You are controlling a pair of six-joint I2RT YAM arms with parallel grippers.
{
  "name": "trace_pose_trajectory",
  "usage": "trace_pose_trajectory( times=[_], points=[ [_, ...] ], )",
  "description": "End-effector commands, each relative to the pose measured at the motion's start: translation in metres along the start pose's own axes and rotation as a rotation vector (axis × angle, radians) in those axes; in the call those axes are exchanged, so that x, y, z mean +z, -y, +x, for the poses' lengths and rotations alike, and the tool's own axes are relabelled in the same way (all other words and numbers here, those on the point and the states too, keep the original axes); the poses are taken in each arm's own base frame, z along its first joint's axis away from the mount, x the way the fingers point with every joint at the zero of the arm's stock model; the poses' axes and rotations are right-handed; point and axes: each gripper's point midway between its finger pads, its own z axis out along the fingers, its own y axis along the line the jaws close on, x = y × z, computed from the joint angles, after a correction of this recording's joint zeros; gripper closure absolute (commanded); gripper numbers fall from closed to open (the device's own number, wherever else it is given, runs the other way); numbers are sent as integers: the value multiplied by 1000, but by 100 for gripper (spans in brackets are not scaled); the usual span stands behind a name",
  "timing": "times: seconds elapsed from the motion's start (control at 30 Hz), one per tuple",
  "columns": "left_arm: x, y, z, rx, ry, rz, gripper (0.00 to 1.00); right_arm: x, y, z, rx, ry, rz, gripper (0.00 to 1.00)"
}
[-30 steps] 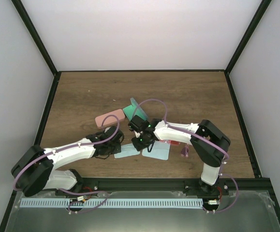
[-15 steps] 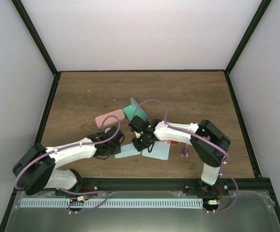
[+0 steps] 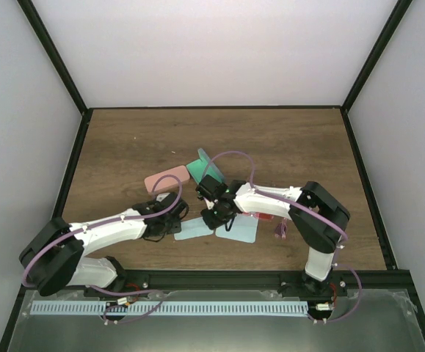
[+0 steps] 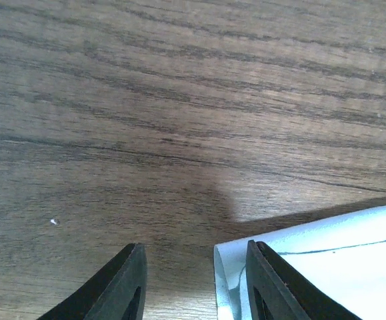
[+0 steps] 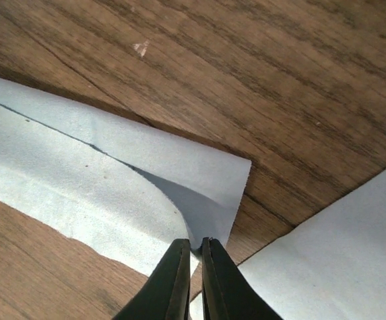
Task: Organize the sunglasses
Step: Fold the glasses cleaning cloth at the center of the board.
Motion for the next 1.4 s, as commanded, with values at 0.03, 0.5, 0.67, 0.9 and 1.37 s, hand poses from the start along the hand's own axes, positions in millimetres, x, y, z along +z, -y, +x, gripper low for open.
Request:
trace_pose_trajectory(
  times=[0.03, 0.5, 0.67, 0.9, 1.37],
  points=[
    [-8, 4, -11, -20, 38, 8, 57, -8, -13, -3, -33, 11, -62, 96],
    [-13, 3, -19, -49, 76, 9, 52, -12, -18, 2, -46, 5, -94, 99],
    [-14, 9, -23, -43, 80, 19, 50, -9, -9, 8, -46, 0, -60, 89],
    [-12, 16, -29, -29, 83, 13, 50, -10, -11, 7, -49, 0, -72, 88],
    [-7, 25, -32, 3, 73, 21, 50, -30, -11, -3, -61, 64, -58, 69]
  ],
)
